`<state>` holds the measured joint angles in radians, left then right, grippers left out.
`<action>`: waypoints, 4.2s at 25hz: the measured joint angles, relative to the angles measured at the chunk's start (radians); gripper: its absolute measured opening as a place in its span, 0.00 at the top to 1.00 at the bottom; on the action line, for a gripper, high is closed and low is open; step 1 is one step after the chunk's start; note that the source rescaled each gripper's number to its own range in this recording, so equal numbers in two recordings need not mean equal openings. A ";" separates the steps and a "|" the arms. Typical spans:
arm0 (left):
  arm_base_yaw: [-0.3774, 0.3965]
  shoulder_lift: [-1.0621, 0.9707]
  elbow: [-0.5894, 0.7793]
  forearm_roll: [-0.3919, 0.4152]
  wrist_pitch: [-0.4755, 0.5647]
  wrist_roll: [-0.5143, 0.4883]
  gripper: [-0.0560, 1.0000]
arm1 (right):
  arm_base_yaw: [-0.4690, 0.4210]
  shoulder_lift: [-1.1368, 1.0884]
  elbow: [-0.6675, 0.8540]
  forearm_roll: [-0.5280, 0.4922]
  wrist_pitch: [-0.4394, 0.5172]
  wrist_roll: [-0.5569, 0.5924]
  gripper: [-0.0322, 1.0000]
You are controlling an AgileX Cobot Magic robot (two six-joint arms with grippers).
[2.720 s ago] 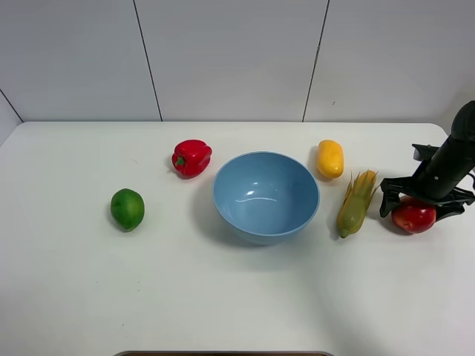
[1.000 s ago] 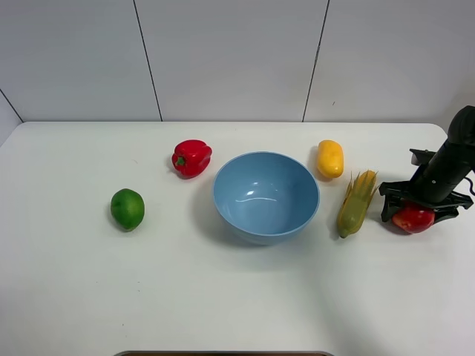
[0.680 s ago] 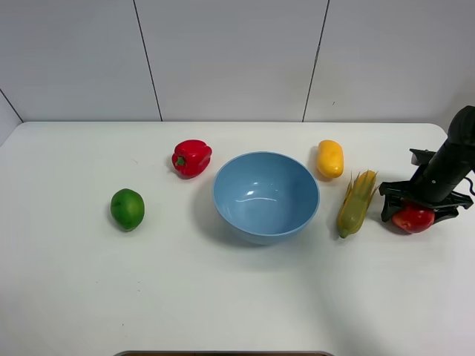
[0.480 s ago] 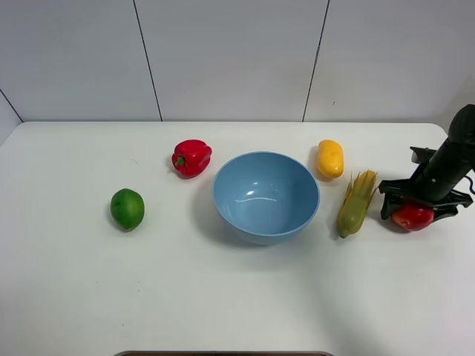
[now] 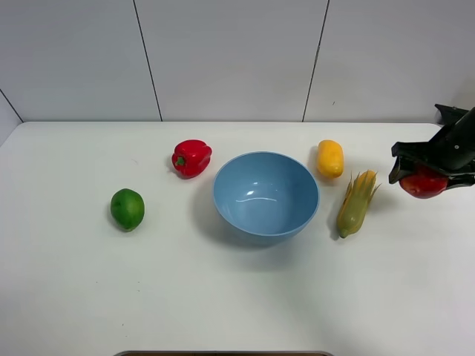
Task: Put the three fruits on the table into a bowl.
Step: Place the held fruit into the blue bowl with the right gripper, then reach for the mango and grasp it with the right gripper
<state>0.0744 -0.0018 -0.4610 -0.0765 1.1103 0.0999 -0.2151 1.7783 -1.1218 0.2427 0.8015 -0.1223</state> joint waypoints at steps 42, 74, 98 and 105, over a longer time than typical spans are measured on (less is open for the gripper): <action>0.000 0.000 0.000 0.000 0.000 0.000 0.00 | 0.721 -0.049 0.001 0.053 -0.237 -0.044 0.60; 0.000 0.000 0.000 0.000 0.000 0.000 0.00 | 0.721 -0.055 0.001 0.055 -0.191 -0.041 0.43; 0.000 0.000 0.000 0.000 0.000 0.000 0.00 | 0.610 -0.083 -0.261 -0.089 0.033 0.092 0.43; 0.000 0.000 0.000 0.000 0.000 0.000 0.00 | 0.463 -0.062 -0.262 -0.098 0.033 0.115 0.24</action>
<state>0.0744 -0.0018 -0.4610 -0.0765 1.1103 0.0999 0.2479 1.7166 -1.3837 0.1444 0.8344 -0.0072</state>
